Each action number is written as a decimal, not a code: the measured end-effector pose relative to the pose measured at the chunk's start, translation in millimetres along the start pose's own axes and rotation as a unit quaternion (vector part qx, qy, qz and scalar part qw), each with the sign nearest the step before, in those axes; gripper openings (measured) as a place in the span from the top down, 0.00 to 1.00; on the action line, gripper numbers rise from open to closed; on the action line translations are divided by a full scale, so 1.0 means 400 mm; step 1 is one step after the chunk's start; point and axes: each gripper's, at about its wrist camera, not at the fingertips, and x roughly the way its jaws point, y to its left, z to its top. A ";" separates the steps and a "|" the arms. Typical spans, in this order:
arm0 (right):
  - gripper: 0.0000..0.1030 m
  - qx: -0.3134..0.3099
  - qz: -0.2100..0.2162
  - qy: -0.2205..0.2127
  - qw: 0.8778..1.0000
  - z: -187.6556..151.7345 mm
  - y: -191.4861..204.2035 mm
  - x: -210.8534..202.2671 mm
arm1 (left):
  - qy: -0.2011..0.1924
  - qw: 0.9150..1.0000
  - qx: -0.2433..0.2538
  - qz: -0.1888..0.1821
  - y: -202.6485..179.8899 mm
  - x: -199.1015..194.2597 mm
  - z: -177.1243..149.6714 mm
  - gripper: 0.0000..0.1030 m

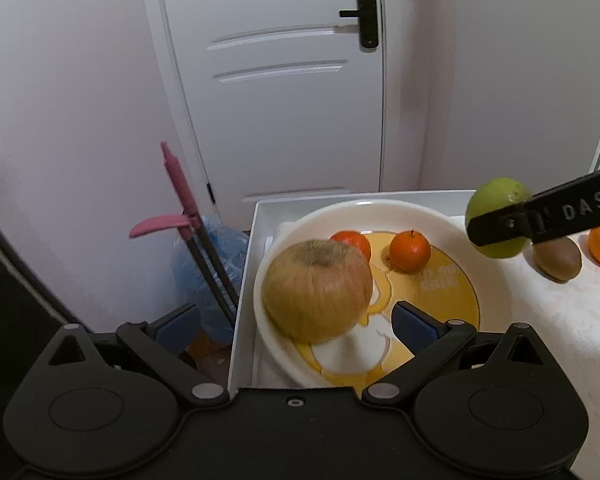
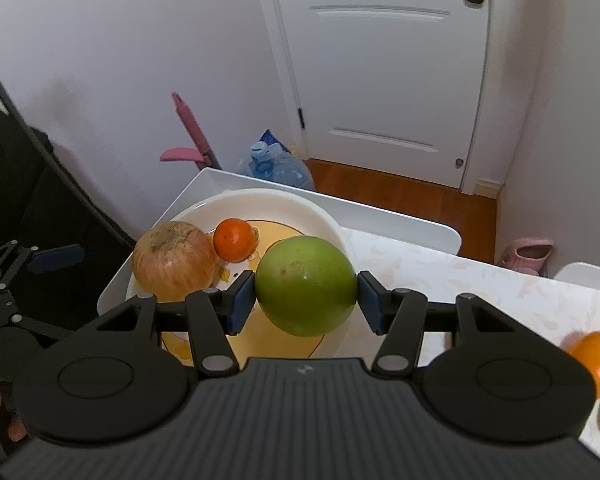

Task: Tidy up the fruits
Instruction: 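Carry both apples into the bowl and open both tools to release, then withdraw both tools and move them toward the red tomatoes, then grasp a red tomato with the left tool while the right tool grasps another tomato, then carry both tomatoes into the duck-print bowl and open both tools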

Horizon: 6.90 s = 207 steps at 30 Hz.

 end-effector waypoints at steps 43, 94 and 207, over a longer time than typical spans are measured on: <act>0.00 -0.037 0.000 -0.030 0.999 -0.048 0.076 -0.061 | 0.003 0.999 -0.044 -0.005 -0.016 -0.104 -0.043 0.00; 0.00 -0.010 -0.086 -0.054 0.995 -0.461 -0.497 -0.445 | -0.061 0.997 -0.007 -0.048 -0.626 -0.283 -0.151 0.01; 0.54 0.038 -0.040 -0.023 0.998 -0.154 0.049 -0.101 | 0.021 0.997 0.006 -0.069 -0.061 0.003 -0.041 0.66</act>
